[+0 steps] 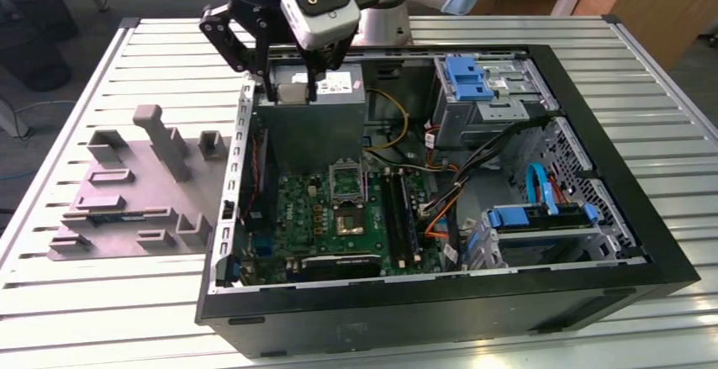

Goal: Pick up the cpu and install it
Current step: 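Pick up the cpu and move it towards the insertion slot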

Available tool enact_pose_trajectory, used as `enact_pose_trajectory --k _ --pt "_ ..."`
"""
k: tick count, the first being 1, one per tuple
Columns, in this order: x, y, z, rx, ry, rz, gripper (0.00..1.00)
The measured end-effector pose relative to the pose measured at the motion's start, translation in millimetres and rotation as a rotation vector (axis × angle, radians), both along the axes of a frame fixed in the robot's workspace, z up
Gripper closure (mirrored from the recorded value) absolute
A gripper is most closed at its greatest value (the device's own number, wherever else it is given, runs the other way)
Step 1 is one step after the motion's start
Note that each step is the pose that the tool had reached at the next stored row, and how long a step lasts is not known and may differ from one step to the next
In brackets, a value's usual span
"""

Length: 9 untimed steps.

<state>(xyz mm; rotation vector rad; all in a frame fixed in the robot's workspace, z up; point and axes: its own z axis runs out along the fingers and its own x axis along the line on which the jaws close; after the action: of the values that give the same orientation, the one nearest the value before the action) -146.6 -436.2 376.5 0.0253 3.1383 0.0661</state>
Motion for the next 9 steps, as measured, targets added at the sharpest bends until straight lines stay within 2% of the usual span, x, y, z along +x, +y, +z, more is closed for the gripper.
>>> enact_pose_trajectory --k 9 --pt "22.0 -0.5 0.0 -0.0001 0.0001 0.0 0.53"
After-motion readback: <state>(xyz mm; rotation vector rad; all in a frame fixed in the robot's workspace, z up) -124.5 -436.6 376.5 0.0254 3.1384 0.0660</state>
